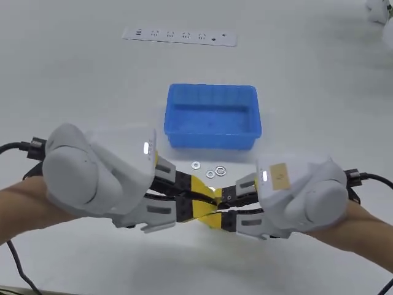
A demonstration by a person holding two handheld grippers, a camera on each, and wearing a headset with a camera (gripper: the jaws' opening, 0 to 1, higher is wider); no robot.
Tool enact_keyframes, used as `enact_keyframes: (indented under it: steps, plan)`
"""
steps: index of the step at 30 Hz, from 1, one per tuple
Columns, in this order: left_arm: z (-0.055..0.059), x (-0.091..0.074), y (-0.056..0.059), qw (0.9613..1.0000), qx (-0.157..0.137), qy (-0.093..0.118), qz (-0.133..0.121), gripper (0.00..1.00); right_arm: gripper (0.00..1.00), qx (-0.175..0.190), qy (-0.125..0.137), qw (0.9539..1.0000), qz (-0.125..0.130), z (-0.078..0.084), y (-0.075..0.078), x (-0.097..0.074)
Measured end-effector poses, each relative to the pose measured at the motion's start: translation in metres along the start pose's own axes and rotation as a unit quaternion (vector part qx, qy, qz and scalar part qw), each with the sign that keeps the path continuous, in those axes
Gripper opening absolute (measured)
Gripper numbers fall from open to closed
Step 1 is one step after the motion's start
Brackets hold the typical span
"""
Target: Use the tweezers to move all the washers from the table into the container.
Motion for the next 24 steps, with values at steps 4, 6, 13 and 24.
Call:
enact_keyframes:
  steps: [4,6,13,24]
  plan:
    - [0.000,-0.003,-0.001,0.9999,0.010,0.002,0.003,0.06,0.08,0.002,-0.003,1.0000,-0.006,-0.002,0.000,0.001]
    - [0.000,-0.005,-0.001,0.9999,0.010,0.003,0.003,0.06,0.08,0.003,-0.006,0.9999,-0.008,-0.004,0.000,0.001]
    - [0.000,-0.016,-0.005,0.9989,-0.014,0.044,-0.008,0.06,0.08,0.001,-0.011,0.9999,-0.013,-0.015,0.001,-0.003]
    - [-0.004,-0.019,-0.014,0.9958,-0.060,0.062,-0.032,0.06,0.08,0.011,-0.010,0.9999,-0.001,-0.020,0.007,-0.008]
Point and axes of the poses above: the centre of the closed fingertips' face, and the gripper's own axes: x roughly forward along the fingers, y roughly to its right, z roughly out of its underside, the point moved 6 cm from there along -x, roughly backward along the fingers, and after that the axes turned 15 degrees about -z, right-handed, at the moved point
